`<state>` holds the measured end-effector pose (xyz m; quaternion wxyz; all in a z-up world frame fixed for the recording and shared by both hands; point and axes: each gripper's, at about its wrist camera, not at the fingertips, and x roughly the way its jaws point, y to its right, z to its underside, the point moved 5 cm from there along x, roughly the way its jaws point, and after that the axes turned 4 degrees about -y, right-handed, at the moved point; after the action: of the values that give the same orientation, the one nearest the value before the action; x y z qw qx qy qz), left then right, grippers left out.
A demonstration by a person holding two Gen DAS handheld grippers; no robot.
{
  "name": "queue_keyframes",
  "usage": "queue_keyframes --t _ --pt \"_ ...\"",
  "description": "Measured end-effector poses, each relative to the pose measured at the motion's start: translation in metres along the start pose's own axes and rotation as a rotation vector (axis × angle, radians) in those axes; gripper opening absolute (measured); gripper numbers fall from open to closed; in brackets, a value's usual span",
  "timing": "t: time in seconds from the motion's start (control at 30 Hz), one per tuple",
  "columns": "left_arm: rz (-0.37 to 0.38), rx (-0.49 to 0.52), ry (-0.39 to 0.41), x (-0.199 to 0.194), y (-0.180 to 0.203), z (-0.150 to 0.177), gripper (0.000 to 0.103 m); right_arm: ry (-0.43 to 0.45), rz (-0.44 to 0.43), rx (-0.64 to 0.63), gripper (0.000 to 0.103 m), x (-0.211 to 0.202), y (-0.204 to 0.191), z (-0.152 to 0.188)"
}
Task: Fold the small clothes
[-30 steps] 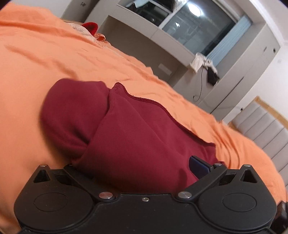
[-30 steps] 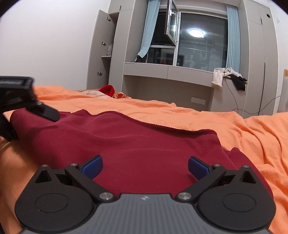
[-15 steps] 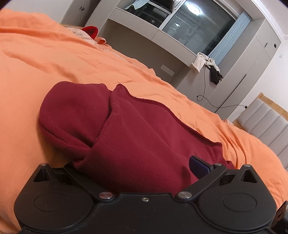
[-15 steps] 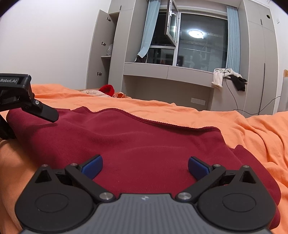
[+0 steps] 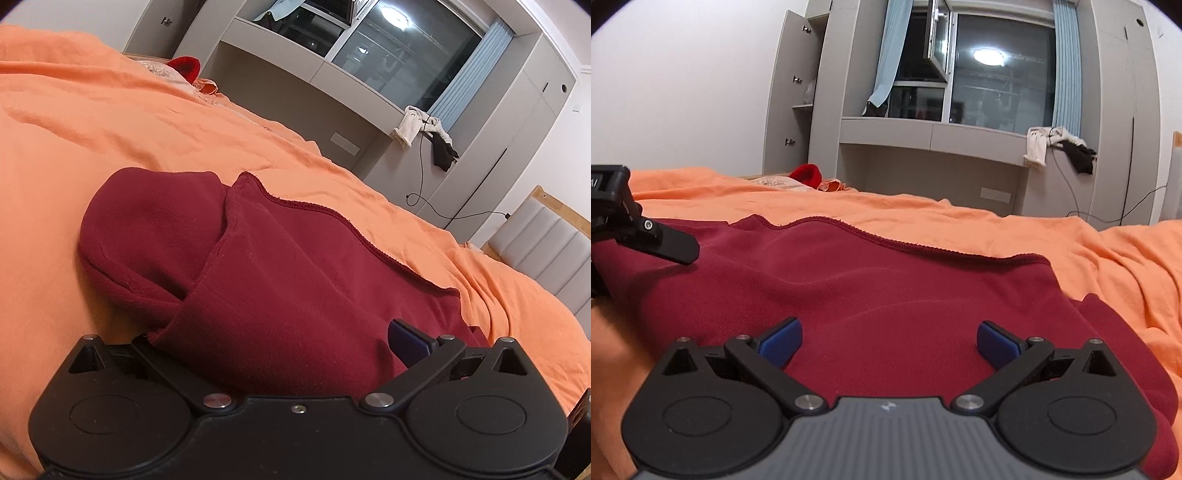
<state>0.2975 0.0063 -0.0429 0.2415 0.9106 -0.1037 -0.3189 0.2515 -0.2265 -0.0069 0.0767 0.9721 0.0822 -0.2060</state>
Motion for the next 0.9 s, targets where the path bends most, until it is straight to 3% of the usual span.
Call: queue_keyframes --t 0.2,0.47,0.57,0.8,0.9 --pt "0.006 -0.005 0.002 0.000 0.001 0.000 0.102 0.047 0.063 -0.053 0.103 -0.007 -0.009 0.004" --pt "0.044 -0.109 0.051 -0.009 -0.012 -0.005 0.100 0.068 0.077 -0.073 0.103 -0.008 -0.009 0.004" --pt "0.024 -0.129 0.067 -0.011 -0.015 -0.006 0.092 0.068 0.076 -0.072 0.103 -0.008 -0.009 0.004" --pt "-0.051 -0.166 0.097 -0.013 -0.027 -0.008 0.058 0.068 0.074 -0.070 0.103 -0.009 -0.010 0.005" --pt "-0.058 -0.180 0.113 -0.014 -0.030 -0.009 0.052 0.068 0.074 -0.070 0.103 -0.009 -0.010 0.005"
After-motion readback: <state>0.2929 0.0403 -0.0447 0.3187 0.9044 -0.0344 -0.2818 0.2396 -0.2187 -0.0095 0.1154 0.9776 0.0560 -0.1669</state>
